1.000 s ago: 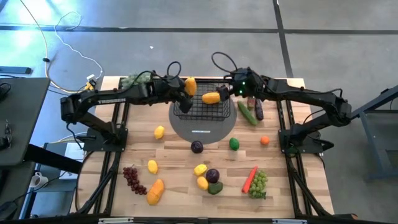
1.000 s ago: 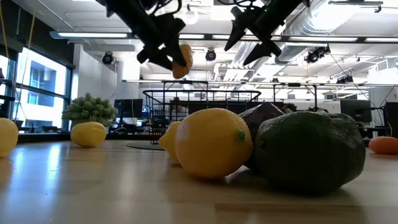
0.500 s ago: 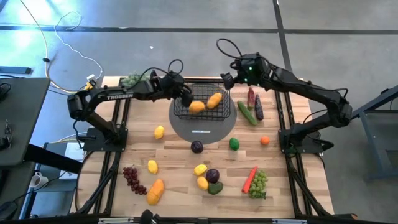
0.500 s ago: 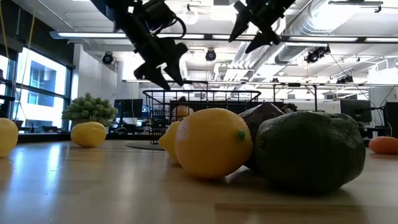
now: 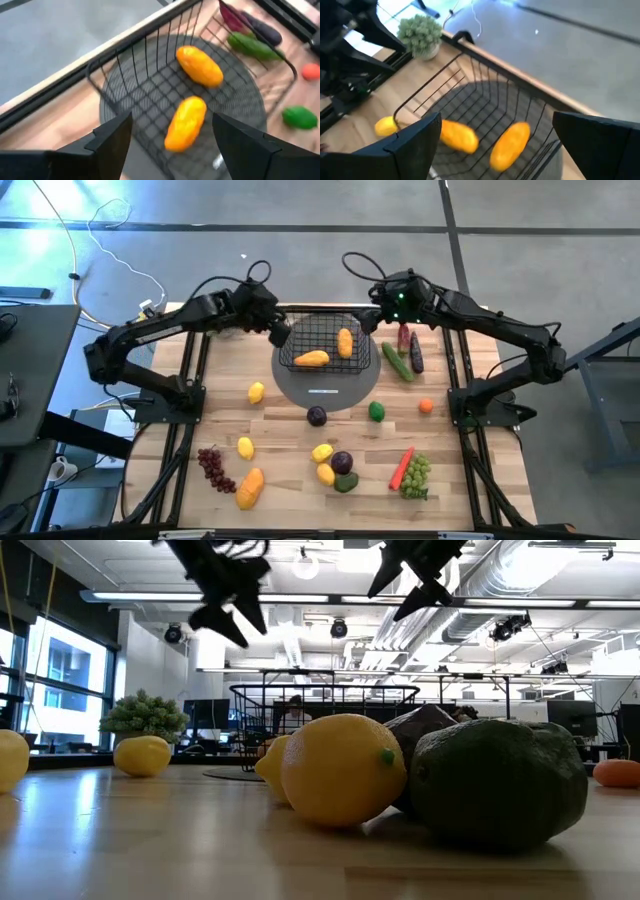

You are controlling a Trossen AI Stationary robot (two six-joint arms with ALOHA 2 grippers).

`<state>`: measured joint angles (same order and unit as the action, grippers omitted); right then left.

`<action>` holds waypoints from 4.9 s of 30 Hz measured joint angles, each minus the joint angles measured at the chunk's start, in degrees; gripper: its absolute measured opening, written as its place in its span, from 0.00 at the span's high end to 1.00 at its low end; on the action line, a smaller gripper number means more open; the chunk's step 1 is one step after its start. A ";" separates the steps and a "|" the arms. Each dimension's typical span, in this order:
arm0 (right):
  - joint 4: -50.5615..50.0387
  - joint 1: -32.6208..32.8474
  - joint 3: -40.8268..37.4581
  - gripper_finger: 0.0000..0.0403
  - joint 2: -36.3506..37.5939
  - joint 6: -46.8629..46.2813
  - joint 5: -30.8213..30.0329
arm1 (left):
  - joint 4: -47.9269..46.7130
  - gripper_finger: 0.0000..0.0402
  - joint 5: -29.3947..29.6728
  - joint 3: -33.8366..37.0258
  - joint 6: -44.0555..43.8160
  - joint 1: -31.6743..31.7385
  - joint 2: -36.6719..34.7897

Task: Build produce basket
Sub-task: Put the green lime into the wire basket

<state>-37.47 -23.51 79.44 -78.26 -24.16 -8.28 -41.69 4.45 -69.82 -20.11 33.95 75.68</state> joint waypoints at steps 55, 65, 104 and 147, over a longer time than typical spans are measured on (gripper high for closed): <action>-27.70 49.37 -0.02 0.09 -8.40 -73.31 1.39 | -20.22 0.34 -0.63 0.00 -5.22 -39.38 -9.60; -16.65 50.34 -0.07 0.09 -13.97 -52.44 1.38 | -20.20 0.34 2.87 0.00 -8.54 -39.12 -9.60; 11.26 61.52 -0.07 0.09 -33.95 -2.76 -3.81 | -20.16 0.34 8.25 0.02 -30.54 -40.80 -9.58; 5.96 60.63 -0.07 0.61 -38.86 -21.23 -0.02 | -20.22 0.34 9.68 0.02 -26.92 -40.79 -9.56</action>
<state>-31.51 37.12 79.37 -117.12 -45.39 -8.30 -61.91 14.13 -69.80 -47.03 -6.84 66.13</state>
